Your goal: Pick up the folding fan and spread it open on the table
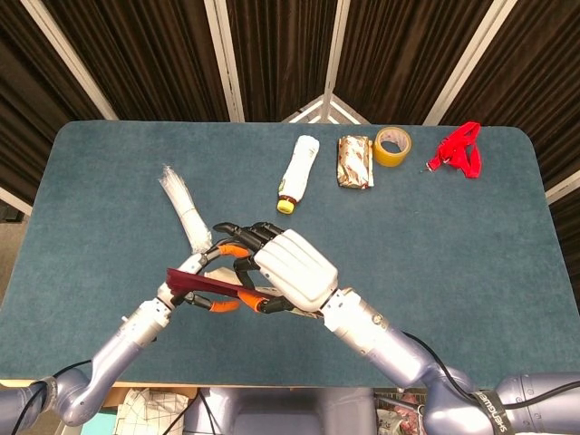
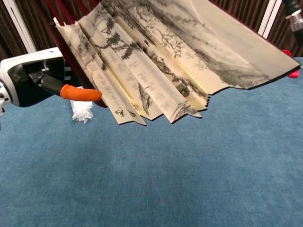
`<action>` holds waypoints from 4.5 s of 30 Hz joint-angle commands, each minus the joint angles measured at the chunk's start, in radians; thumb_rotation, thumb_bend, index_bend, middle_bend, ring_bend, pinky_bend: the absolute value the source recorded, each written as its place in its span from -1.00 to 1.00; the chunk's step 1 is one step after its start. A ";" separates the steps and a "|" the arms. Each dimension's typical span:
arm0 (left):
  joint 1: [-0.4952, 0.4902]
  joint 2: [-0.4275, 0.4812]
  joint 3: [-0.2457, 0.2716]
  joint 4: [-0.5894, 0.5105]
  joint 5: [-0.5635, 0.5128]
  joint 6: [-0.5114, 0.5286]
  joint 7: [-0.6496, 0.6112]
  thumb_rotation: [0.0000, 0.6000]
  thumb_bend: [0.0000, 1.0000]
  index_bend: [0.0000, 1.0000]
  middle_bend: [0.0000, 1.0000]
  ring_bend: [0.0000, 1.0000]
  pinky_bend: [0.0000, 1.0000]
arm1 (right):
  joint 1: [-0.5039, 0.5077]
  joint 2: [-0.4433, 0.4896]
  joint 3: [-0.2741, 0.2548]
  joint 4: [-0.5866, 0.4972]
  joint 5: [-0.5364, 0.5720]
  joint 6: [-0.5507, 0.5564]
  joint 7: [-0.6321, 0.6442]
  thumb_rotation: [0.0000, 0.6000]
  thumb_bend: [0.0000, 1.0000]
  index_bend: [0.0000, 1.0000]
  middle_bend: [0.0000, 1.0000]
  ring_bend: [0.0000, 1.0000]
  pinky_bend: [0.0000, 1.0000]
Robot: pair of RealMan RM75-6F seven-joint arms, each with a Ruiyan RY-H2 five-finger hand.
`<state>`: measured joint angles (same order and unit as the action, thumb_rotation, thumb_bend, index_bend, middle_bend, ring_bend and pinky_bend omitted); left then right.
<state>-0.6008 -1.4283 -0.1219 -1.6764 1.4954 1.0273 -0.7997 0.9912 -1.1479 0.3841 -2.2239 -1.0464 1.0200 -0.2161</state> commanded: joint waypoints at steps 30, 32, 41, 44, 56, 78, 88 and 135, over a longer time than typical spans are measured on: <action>0.023 -0.003 -0.038 -0.032 -0.098 0.041 0.059 1.00 -0.03 0.60 -0.32 -1.00 -0.77 | -0.029 0.033 -0.024 0.031 -0.021 -0.021 0.056 1.00 -0.14 0.45 -0.71 -0.51 -0.52; 0.027 0.000 -0.042 -0.039 -0.103 0.048 0.066 1.00 -0.03 0.60 -0.32 -1.00 -0.77 | -0.032 0.040 -0.026 0.031 -0.021 -0.021 0.057 1.00 -0.14 0.45 -0.71 -0.51 -0.52; 0.047 0.053 -0.052 -0.077 -0.103 0.075 0.102 1.00 -0.04 0.58 -0.34 -1.00 -0.77 | -0.068 0.068 -0.046 0.055 -0.036 -0.021 0.090 1.00 -0.14 0.45 -0.71 -0.51 -0.52; 0.051 0.075 -0.057 -0.093 -0.103 0.083 0.121 1.00 -0.04 0.58 -0.34 -1.00 -0.77 | -0.084 0.078 -0.060 0.076 -0.049 -0.026 0.106 1.00 -0.14 0.46 -0.71 -0.51 -0.52; 0.059 0.120 -0.071 -0.145 -0.104 0.113 0.228 1.00 -0.06 0.58 -0.34 -1.00 -0.78 | -0.152 0.109 -0.086 0.186 -0.102 -0.028 0.220 1.00 -0.14 0.47 -0.71 -0.51 -0.52; 0.035 -0.046 -0.111 -0.059 0.028 0.290 0.464 1.00 -0.07 0.54 -0.34 -1.00 -0.77 | -0.228 0.098 -0.093 0.357 -0.242 0.039 0.335 1.00 -0.14 0.48 -0.71 -0.51 -0.52; -0.015 -0.129 -0.134 0.026 0.052 0.297 0.599 1.00 -0.07 0.47 -0.34 -1.00 -0.77 | -0.235 0.024 -0.105 0.410 -0.280 0.065 0.359 1.00 -0.14 0.48 -0.71 -0.50 -0.52; -0.147 -0.264 -0.119 0.373 0.190 0.375 0.907 1.00 -0.14 0.43 -0.34 -1.00 -0.77 | -0.308 0.003 -0.176 0.566 -0.389 0.102 0.396 1.00 -0.13 0.52 -0.71 -0.50 -0.52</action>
<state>-0.7480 -1.6917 -0.2424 -1.3075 1.6825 1.3979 0.1039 0.6898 -1.1554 0.2151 -1.6531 -1.4256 1.1196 0.1780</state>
